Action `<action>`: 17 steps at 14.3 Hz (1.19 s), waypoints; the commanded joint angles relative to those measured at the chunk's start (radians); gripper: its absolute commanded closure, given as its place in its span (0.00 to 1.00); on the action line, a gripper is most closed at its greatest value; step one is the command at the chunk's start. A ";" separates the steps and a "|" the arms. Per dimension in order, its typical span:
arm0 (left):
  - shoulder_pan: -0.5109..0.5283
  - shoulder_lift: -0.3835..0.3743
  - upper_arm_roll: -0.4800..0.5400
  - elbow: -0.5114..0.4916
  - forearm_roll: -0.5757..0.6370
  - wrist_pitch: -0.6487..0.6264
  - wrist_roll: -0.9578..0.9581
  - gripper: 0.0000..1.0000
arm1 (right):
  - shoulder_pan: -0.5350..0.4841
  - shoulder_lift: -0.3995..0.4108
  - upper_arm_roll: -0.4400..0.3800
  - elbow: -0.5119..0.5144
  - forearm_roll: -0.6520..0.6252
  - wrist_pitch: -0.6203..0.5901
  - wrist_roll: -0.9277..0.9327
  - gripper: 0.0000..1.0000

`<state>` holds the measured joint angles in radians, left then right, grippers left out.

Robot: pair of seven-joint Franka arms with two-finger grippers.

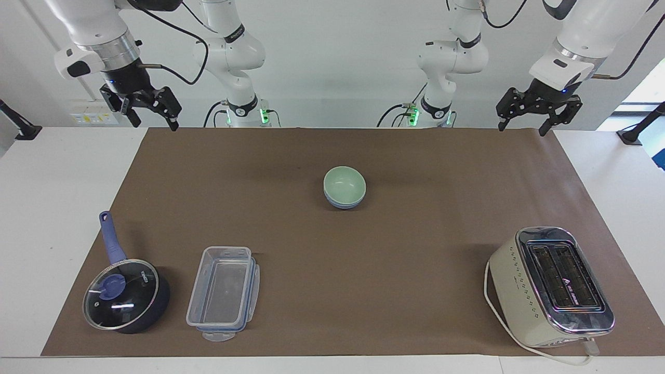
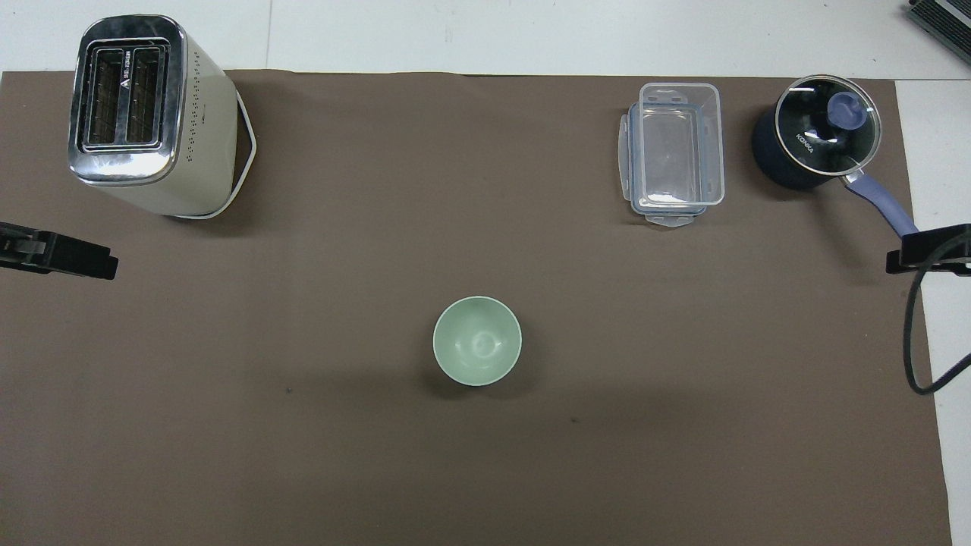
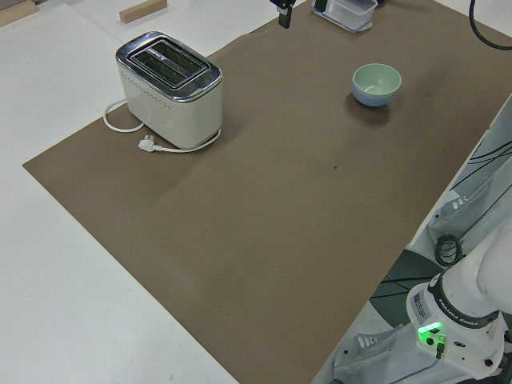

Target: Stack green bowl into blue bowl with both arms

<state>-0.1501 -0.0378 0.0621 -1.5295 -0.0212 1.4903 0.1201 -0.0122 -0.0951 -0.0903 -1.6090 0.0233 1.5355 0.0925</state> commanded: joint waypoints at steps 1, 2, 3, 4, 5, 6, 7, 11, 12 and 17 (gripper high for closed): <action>0.009 -0.024 -0.007 -0.026 0.017 -0.001 -0.008 0.00 | -0.022 -0.023 0.001 -0.016 -0.005 -0.014 -0.033 0.00; 0.009 -0.024 -0.007 -0.026 0.017 -0.001 -0.008 0.00 | -0.022 -0.023 0.001 -0.014 -0.006 -0.014 -0.033 0.00; 0.009 -0.024 -0.007 -0.026 0.017 0.004 -0.008 0.00 | -0.020 -0.026 0.003 -0.014 -0.010 -0.014 -0.033 0.00; 0.007 -0.022 -0.007 -0.024 0.017 0.010 -0.007 0.00 | -0.017 -0.026 0.003 -0.014 -0.011 -0.014 -0.034 0.00; 0.010 -0.020 -0.007 -0.023 0.017 0.013 -0.011 0.00 | -0.012 -0.029 0.003 -0.014 -0.014 -0.018 -0.039 0.00; 0.009 -0.023 -0.007 -0.027 0.017 0.010 -0.005 0.00 | -0.011 -0.029 0.003 -0.014 -0.023 -0.025 -0.049 0.00; 0.010 -0.022 -0.005 -0.026 0.017 0.010 -0.007 0.00 | -0.009 -0.029 0.007 -0.011 -0.046 -0.026 -0.057 0.00; 0.021 -0.022 -0.007 -0.027 0.015 0.007 -0.013 0.00 | 0.001 -0.020 0.017 0.008 -0.034 -0.014 -0.051 0.00; 0.021 -0.022 -0.007 -0.026 0.017 0.007 -0.013 0.00 | 0.014 -0.020 0.018 0.008 -0.033 -0.014 -0.048 0.00; 0.021 -0.022 -0.005 -0.026 0.017 0.004 -0.011 0.00 | 0.014 -0.023 0.034 0.008 -0.029 -0.026 -0.047 0.00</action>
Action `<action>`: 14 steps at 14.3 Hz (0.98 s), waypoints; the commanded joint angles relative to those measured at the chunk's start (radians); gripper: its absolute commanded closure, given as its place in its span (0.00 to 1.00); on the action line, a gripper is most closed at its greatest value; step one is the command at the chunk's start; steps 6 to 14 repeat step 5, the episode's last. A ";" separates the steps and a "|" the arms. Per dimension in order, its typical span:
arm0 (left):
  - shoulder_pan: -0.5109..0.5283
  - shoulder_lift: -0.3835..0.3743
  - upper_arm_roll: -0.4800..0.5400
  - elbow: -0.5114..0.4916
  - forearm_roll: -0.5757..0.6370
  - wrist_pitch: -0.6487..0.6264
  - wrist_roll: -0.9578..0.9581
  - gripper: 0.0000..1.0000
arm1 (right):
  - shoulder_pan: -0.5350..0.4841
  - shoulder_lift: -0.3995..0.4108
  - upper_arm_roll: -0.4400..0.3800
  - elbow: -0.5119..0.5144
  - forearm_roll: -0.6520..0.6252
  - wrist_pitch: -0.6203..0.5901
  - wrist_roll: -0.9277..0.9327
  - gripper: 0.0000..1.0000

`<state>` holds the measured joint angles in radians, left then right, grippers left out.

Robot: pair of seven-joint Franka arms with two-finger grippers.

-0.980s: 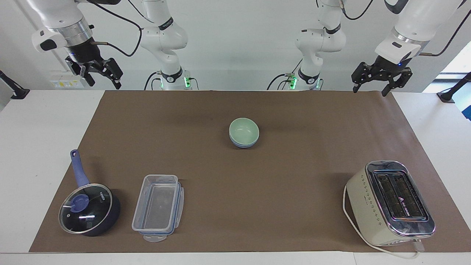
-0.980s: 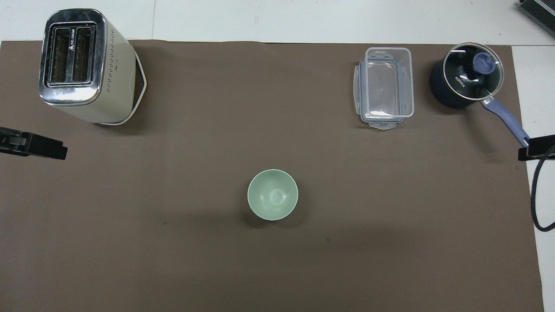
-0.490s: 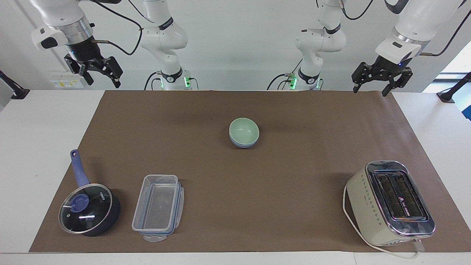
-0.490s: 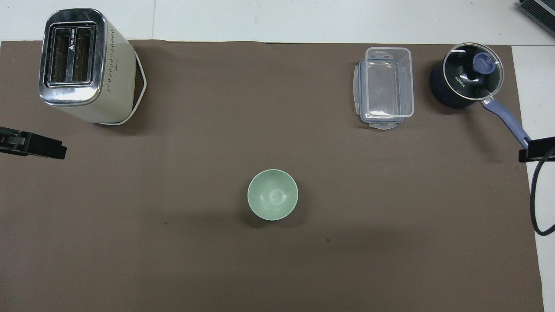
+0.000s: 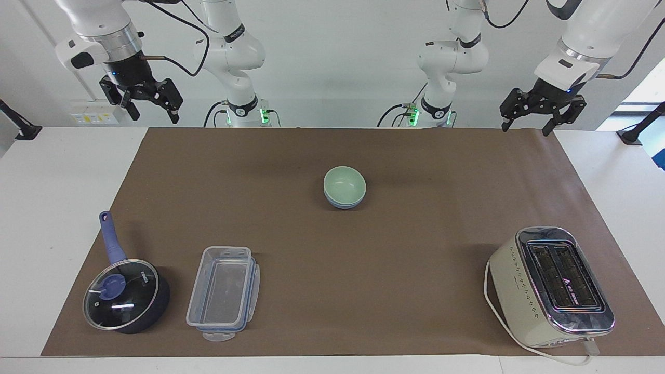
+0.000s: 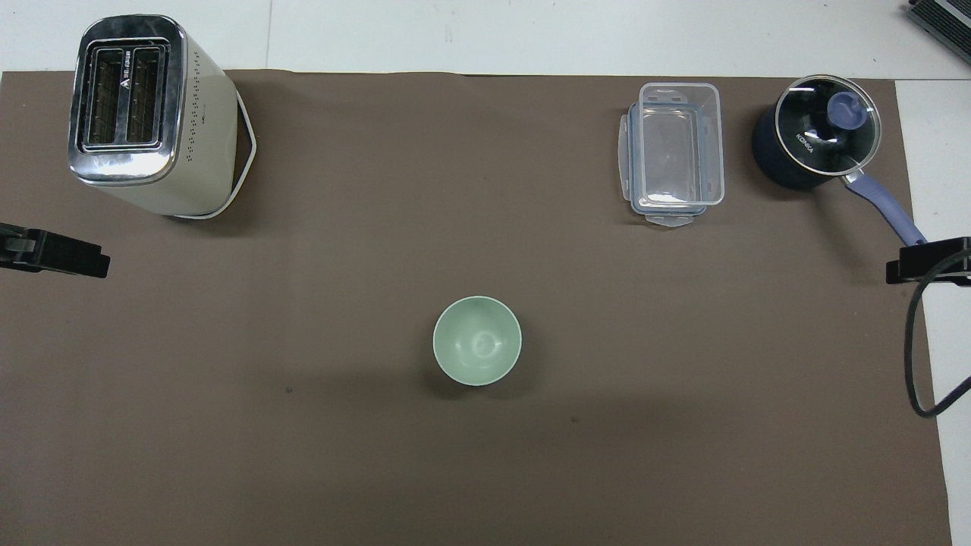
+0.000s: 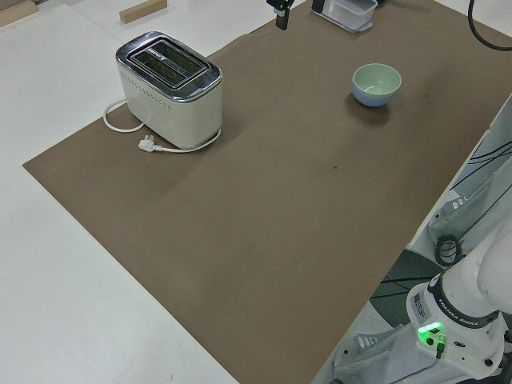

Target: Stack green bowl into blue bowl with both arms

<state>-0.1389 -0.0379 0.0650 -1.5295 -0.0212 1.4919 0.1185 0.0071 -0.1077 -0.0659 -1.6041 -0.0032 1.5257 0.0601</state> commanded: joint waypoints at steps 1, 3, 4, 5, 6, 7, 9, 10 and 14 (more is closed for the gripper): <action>0.010 -0.022 -0.010 -0.026 0.017 0.002 -0.010 0.00 | -0.006 -0.010 0.009 0.003 -0.004 -0.016 -0.014 0.00; 0.010 -0.022 -0.010 -0.026 0.017 0.002 -0.010 0.00 | -0.006 -0.010 0.009 0.003 -0.004 -0.004 -0.017 0.00; 0.010 -0.022 -0.010 -0.026 0.017 0.002 -0.010 0.00 | -0.006 -0.010 0.011 0.000 -0.006 -0.002 -0.016 0.00; 0.010 -0.022 -0.010 -0.027 0.015 0.002 -0.010 0.00 | -0.004 -0.012 0.011 -0.002 -0.006 -0.002 -0.014 0.00; 0.010 -0.022 -0.010 -0.027 0.015 0.002 -0.010 0.00 | -0.004 -0.012 0.011 -0.002 -0.006 -0.002 -0.014 0.00; 0.010 -0.022 -0.010 -0.027 0.015 0.002 -0.010 0.00 | -0.004 -0.012 0.011 -0.002 -0.006 -0.002 -0.014 0.00; 0.010 -0.022 -0.010 -0.027 0.015 0.002 -0.010 0.00 | -0.004 -0.012 0.011 -0.002 -0.006 -0.002 -0.014 0.00; 0.010 -0.022 -0.010 -0.027 0.015 0.002 -0.010 0.00 | -0.004 -0.012 0.011 -0.002 -0.006 -0.002 -0.014 0.00; 0.010 -0.022 -0.010 -0.027 0.015 0.002 -0.010 0.00 | -0.004 -0.012 0.011 -0.002 -0.006 -0.002 -0.014 0.00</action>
